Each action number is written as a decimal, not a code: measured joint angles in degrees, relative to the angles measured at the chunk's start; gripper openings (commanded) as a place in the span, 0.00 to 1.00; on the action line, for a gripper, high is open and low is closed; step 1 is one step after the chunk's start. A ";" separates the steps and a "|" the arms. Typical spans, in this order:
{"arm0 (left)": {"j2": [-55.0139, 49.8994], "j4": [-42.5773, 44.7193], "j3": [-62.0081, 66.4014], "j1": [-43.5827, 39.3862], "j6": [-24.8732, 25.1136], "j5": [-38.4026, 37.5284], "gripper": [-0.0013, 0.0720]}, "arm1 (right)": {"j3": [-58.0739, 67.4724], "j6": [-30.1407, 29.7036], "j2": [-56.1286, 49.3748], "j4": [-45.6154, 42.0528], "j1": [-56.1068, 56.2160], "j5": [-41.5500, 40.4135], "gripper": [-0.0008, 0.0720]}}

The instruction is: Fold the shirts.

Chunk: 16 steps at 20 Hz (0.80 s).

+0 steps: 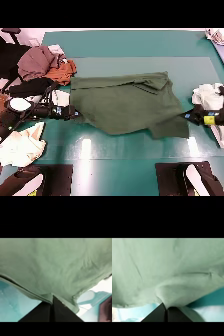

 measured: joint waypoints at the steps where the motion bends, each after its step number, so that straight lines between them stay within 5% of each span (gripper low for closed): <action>1: 1.03 0.04 0.37 -0.02 -1.29 -0.55 0.06 | 2.08 0.42 0.20 -0.15 0.68 0.48 0.03; 8: 11.67 8.35 1.31 -0.02 -16.24 6.56 0.06 | 16.87 1.77 -10.27 -0.50 6.40 -2.78 0.04; 16: 2.40 12.28 1.62 -0.07 -23.74 26.03 0.06 | 33.57 2.64 -31.71 -0.46 13.14 -9.55 0.04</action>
